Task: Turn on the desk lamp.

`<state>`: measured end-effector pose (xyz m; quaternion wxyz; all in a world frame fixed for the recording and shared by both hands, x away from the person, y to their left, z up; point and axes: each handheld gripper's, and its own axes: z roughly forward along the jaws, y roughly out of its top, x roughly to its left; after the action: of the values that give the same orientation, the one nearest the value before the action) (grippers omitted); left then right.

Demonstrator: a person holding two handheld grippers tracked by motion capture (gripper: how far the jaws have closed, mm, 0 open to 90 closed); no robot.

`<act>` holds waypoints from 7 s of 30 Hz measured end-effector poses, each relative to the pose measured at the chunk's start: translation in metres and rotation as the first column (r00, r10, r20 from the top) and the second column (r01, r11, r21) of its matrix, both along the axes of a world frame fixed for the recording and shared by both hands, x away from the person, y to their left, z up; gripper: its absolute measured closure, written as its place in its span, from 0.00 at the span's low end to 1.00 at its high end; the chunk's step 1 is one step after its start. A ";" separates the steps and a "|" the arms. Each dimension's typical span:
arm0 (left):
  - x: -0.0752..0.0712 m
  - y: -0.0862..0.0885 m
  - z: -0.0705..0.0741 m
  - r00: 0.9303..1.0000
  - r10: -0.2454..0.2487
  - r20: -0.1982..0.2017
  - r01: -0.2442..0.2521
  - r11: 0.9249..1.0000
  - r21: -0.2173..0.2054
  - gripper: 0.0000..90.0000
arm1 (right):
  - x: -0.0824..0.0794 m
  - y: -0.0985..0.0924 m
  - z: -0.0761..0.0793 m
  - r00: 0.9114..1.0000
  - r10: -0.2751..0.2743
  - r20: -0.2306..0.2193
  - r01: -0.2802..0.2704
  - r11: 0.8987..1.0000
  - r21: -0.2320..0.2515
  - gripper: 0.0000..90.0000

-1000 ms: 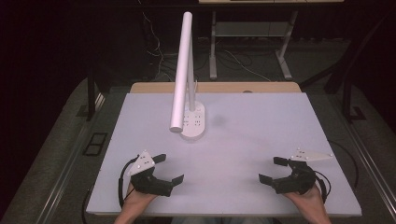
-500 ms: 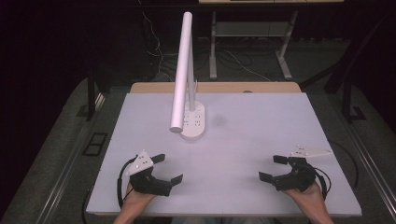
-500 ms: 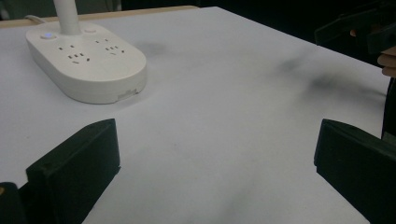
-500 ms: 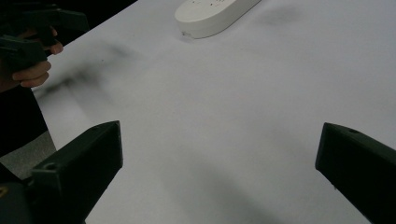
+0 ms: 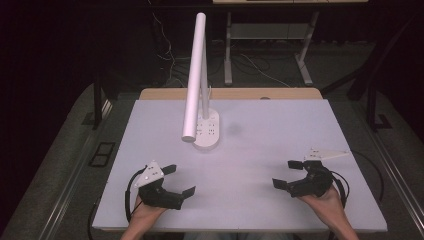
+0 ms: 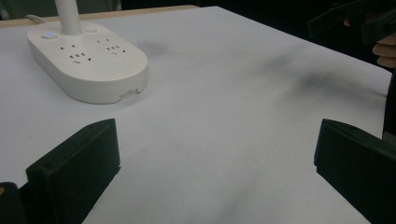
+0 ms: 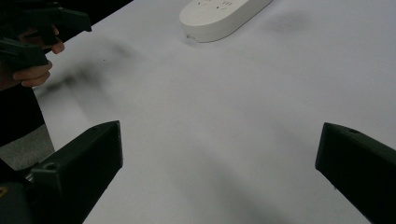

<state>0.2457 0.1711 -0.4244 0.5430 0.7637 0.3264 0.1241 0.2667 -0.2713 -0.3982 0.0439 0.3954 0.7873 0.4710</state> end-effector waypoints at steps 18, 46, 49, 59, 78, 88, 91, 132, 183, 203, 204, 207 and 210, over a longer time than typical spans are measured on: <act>0.000 0.000 0.000 1.000 -0.005 0.000 0.005 1.000 0.002 0.00 | 0.018 0.017 0.020 0.999 0.043 0.013 -0.042 0.999 -0.029 0.00; -0.001 0.002 0.001 1.000 0.002 0.004 -0.002 1.000 -0.007 0.00 | 0.069 0.049 0.047 0.997 0.061 0.038 -0.060 0.998 -0.037 0.00; -0.001 0.002 0.001 1.000 0.002 0.003 -0.002 1.000 -0.008 0.00 | 0.074 0.052 0.048 0.998 0.052 0.031 -0.051 0.998 -0.031 0.00; -0.001 0.002 0.001 1.000 0.001 0.005 -0.001 1.000 -0.009 0.00 | 0.092 0.067 0.054 0.998 0.050 0.035 -0.049 0.998 -0.033 0.00; -0.001 0.004 0.002 1.000 0.004 0.008 -0.004 1.000 -0.009 0.00 | 0.129 0.090 0.052 1.000 0.009 0.004 -0.009 1.000 -0.020 0.00; -0.001 0.004 0.002 1.000 0.004 0.009 -0.004 1.000 -0.014 0.00 | 0.147 0.097 0.043 0.999 -0.030 -0.033 0.029 1.000 -0.007 0.00; -0.001 0.005 0.002 1.000 0.005 0.009 -0.005 1.000 -0.012 0.00 | 0.152 0.098 0.042 0.998 -0.042 -0.037 0.042 0.999 -0.002 0.00; 0.000 0.007 0.003 1.000 -0.002 0.013 0.002 1.000 -0.020 0.00 | 0.220 0.146 0.033 0.996 -0.079 -0.052 0.079 0.997 -0.006 0.29; 0.001 0.010 0.003 1.000 0.008 0.013 -0.008 1.000 -0.013 0.00 | 0.254 0.178 -0.043 0.987 -0.079 -0.142 0.092 0.992 0.086 0.99; 0.001 0.010 0.003 1.000 0.007 0.013 -0.007 1.000 -0.021 0.00 | 0.254 0.174 -0.049 0.981 -0.101 -0.166 0.130 0.976 0.173 0.99; 0.001 0.010 0.003 1.000 0.006 0.012 -0.006 1.000 -0.021 0.00 | 0.254 0.173 -0.050 0.981 -0.103 -0.167 0.131 0.978 0.165 0.99; 0.000 0.010 0.003 1.000 0.006 0.013 -0.006 1.000 -0.019 0.00 | 0.255 0.170 -0.050 0.978 -0.111 -0.175 0.141 0.976 0.167 0.99; 0.000 0.010 0.003 1.000 0.006 0.014 -0.005 1.000 -0.020 0.00 | 0.254 0.171 -0.050 0.980 -0.112 -0.165 0.138 0.978 0.158 0.99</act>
<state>0.2456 0.1806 -0.4211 0.5523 0.7566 0.3259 0.1278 0.5210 -0.1005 -0.4479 -0.0215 0.4821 0.7192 0.4999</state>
